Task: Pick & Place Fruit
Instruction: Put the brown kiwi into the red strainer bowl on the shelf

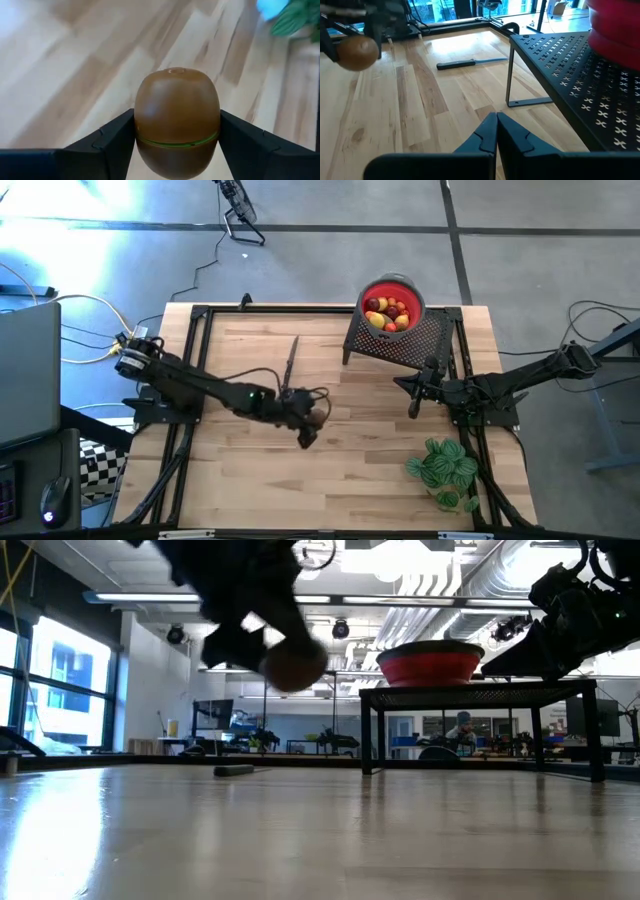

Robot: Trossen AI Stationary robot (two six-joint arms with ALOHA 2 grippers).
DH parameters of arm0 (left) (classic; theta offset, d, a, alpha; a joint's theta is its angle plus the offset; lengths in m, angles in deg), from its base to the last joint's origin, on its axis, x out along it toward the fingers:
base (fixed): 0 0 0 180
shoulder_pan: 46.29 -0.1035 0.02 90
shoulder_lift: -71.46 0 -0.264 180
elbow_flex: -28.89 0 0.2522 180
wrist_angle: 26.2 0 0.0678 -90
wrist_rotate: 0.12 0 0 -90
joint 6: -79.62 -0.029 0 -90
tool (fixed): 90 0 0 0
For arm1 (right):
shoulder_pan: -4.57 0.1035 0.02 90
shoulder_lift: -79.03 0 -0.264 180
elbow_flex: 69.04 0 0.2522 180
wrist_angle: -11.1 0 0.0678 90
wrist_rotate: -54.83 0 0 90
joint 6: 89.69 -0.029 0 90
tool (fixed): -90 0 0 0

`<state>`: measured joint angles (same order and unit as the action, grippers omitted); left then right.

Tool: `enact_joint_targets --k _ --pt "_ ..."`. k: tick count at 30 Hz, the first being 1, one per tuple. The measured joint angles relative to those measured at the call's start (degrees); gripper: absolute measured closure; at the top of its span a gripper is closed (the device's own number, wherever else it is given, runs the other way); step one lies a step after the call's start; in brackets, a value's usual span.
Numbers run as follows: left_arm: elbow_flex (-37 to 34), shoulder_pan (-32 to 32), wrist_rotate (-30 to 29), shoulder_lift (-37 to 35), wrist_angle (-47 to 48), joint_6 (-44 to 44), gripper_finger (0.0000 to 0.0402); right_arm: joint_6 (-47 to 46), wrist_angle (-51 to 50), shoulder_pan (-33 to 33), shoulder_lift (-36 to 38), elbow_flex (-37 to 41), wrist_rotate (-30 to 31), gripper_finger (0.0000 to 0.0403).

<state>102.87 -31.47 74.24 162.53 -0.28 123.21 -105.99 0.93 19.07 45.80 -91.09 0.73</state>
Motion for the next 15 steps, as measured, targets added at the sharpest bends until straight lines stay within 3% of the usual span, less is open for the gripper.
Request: enact_joint_targets --k 6,15 --pt "5.96 -3.25 0.18 0.0 -0.03 -9.21 0.0155 0.04 0.0 0.0 0.0 0.0 0.02 0.0401" --pt "12.37 -8.53 -0.24 -0.01 -0.03 -13.68 0.0155 0.34 0.02 0.0 0.0 0.0 0.04 0.0401"
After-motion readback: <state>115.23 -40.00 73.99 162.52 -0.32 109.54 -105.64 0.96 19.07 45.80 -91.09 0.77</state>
